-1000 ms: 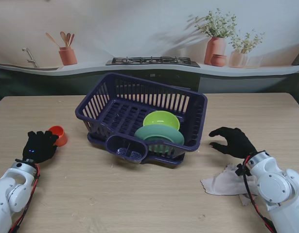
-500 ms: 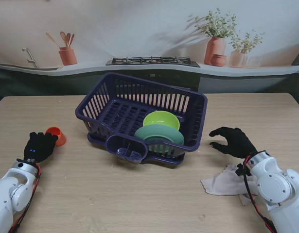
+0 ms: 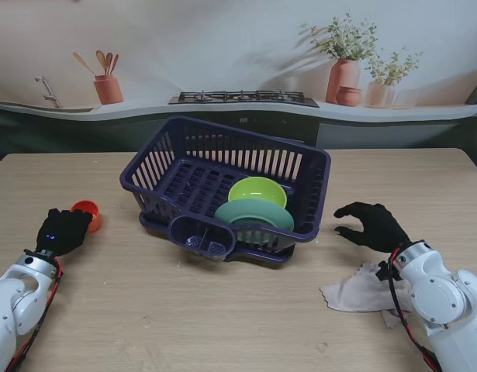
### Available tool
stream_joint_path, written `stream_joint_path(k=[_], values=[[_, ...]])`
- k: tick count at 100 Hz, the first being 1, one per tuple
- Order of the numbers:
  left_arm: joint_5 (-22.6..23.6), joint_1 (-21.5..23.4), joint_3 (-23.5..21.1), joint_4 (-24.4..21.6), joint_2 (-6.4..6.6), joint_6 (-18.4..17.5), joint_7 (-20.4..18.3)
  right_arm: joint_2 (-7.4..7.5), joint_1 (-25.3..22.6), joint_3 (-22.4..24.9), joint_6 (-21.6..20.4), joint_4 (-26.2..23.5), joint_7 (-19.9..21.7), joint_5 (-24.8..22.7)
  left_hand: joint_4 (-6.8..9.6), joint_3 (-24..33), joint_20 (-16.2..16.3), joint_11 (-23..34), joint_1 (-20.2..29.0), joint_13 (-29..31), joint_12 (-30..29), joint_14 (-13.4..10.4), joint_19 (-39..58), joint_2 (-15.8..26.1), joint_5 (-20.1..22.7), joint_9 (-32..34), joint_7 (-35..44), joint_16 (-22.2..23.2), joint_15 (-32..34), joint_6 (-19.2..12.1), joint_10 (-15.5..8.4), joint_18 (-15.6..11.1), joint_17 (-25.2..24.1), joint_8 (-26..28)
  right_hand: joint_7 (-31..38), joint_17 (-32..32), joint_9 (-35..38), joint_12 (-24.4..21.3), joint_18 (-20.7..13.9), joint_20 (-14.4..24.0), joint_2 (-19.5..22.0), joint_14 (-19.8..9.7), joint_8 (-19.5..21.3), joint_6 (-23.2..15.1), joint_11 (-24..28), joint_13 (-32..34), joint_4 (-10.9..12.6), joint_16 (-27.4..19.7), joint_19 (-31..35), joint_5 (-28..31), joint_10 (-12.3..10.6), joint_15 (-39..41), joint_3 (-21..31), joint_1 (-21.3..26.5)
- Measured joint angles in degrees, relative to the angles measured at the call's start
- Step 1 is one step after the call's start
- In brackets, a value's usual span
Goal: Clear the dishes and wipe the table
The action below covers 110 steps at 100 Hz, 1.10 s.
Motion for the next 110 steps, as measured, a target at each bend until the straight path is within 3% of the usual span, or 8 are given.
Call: stream_joint_path(k=[6,10,29,56,80,110], values=[[0.25,0.21,-0.66,-0.61,0.04,-0.85,0.0,-0.01,0.0,0.02,-0.06,0.0,-0.02,0.01,-0.09,0.69,0.55,0.56,-0.06,0.94,0.0,-0.12,0.67,-0.5,0.0,0.24,0.4,1.02,0.67,0.07,0.02,0.18,0.85,0.57,0.0,0.0,0.0,0.0,0.0,0.0,0.0,0.0,0.0,0.0,0.0,0.0,0.0,0.0,0.0,0.0,0.0,0.0,0.0,0.0],[0.46,0.35,-1.02,-1.03,0.1,-1.28,-0.01,-0.01,0.0,0.03,-0.1,0.01,-0.03,0.02,-1.12,1.68,0.64,0.73,-0.65,1.63,0.0,-0.2,1.19,-0.62,0.0,0.64,0.58,1.27,0.92,0.11,0.02,0.41,1.42,1.25,0.0,0.0,0.0,0.0,0.0,0.01,0.0,0.0,0.0,0.0,0.0,0.0,0.0,0.0,0.0,0.0,0.0,0.0,0.0,0.0],[0.86,2.18,-4.44,-5.17,0.02,-3.65,-1.49,-0.01,0.0,0.17,-0.36,0.02,-0.09,0.1,-1.21,4.47,1.85,2.21,-2.28,4.2,0.0,-0.76,2.82,-1.81,-0.01,1.34,1.41,3.76,3.01,0.13,0.02,0.78,3.59,4.31,0.0,0.0,0.0,0.0,0.0,0.01,0.0,0.0,0.0,0.0,0.0,0.0,0.0,0.0,0.0,0.0,-0.01,0.0,0.0,0.0],[-0.71,4.22,-9.81,-11.98,-0.5,-7.97,-9.66,-0.02,-0.03,0.5,-0.76,0.03,-0.11,0.28,-2.46,5.4,4.02,4.47,-2.89,4.89,0.0,-1.05,5.96,-1.87,-0.9,1.29,2.13,7.52,6.69,0.43,0.02,1.06,4.3,9.37,0.01,0.0,0.0,0.01,0.0,0.01,0.0,0.0,0.0,0.0,0.0,0.0,0.0,0.0,0.0,0.0,-0.03,-0.01,0.0,0.0],[-2.18,3.44,-11.53,-14.16,-0.68,-10.48,-14.35,-0.06,-0.11,0.88,-1.18,0.01,-0.1,0.59,-2.46,5.4,5.92,5.78,-2.91,5.26,0.0,-1.23,7.4,-1.87,-1.55,1.14,2.47,9.65,9.85,0.55,0.02,1.09,4.98,11.87,0.02,0.0,0.0,0.01,0.0,0.01,0.0,0.0,0.0,0.0,0.0,-0.01,0.0,0.0,0.0,0.0,-0.03,-0.01,0.0,0.0],[-5.56,1.38,-12.77,-16.7,-0.85,-13.65,-21.02,-0.08,-0.14,1.2,-1.75,0.08,-0.46,0.74,-2.47,5.05,6.07,7.69,-2.93,5.58,0.25,-1.38,8.72,-1.78,-2.21,0.49,2.68,11.81,12.3,0.64,0.02,1.32,5.72,14.27,0.02,0.0,0.0,0.01,0.0,0.02,0.0,0.0,0.0,0.0,0.0,-0.01,0.0,0.0,0.0,0.0,-0.03,-0.01,0.0,0.0]])
